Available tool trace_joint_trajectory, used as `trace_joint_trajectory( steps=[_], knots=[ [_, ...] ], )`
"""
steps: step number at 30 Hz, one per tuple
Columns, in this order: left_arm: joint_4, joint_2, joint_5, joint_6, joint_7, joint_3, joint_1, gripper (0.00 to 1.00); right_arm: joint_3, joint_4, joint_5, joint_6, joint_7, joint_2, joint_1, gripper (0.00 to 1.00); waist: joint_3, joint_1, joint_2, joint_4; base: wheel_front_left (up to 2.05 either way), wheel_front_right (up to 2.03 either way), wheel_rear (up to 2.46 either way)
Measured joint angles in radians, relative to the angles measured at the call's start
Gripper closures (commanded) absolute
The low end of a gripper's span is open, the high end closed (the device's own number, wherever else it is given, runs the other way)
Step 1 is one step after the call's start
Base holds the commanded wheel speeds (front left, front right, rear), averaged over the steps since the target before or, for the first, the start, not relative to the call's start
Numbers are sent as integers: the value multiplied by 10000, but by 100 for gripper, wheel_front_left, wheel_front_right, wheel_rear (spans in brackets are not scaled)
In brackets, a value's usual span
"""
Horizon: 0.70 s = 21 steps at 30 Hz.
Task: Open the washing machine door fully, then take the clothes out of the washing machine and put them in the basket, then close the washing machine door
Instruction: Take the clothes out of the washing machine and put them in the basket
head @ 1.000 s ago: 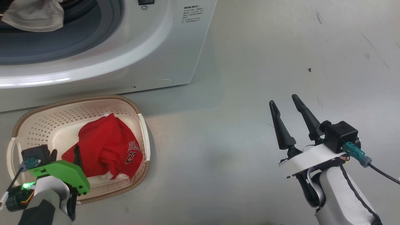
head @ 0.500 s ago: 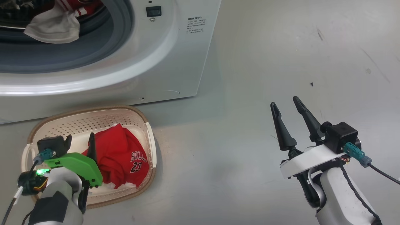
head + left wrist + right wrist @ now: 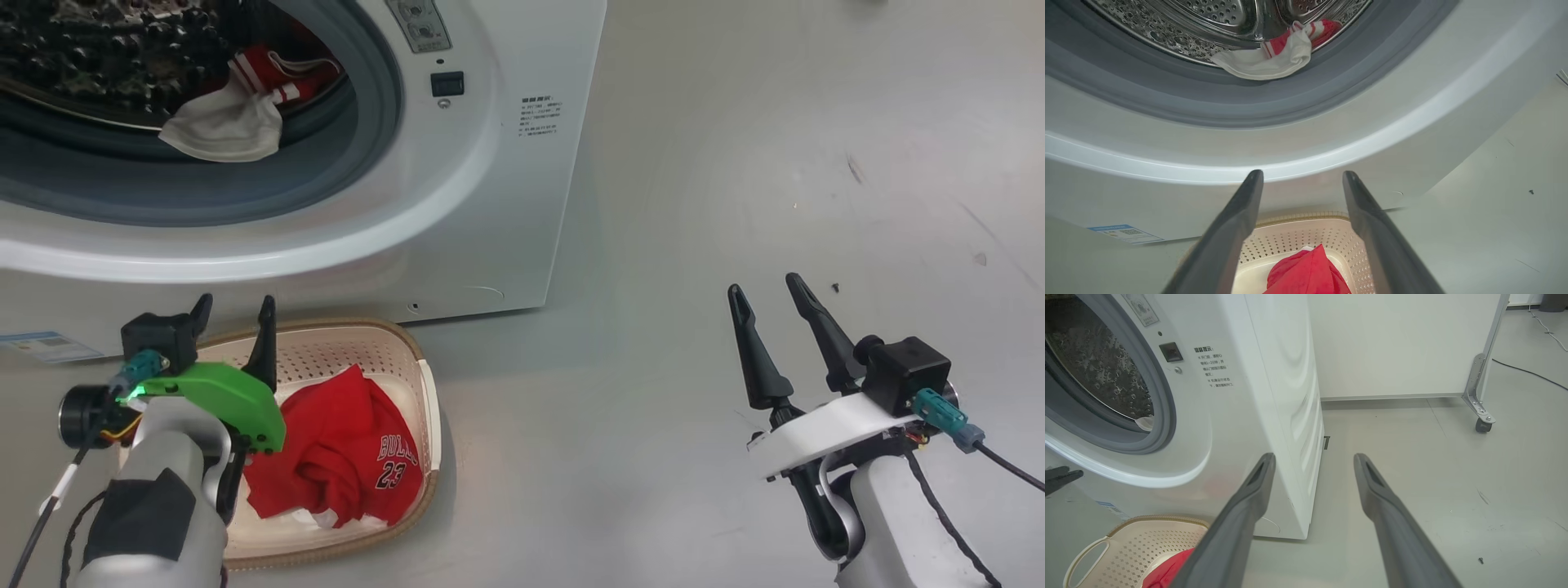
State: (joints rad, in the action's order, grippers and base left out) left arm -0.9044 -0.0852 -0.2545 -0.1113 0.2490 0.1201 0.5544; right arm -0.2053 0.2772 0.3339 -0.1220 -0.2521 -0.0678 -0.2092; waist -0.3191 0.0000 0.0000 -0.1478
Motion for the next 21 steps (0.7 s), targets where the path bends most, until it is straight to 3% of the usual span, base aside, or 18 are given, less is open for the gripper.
trace_joint_trajectory(
  steps=[21],
  knots=[
    [2989,215,-2,-90,2,63,-1408,0,201,-10,12,0,0,21,814,0,1659,0,0,635,0,0,0]
  ],
)
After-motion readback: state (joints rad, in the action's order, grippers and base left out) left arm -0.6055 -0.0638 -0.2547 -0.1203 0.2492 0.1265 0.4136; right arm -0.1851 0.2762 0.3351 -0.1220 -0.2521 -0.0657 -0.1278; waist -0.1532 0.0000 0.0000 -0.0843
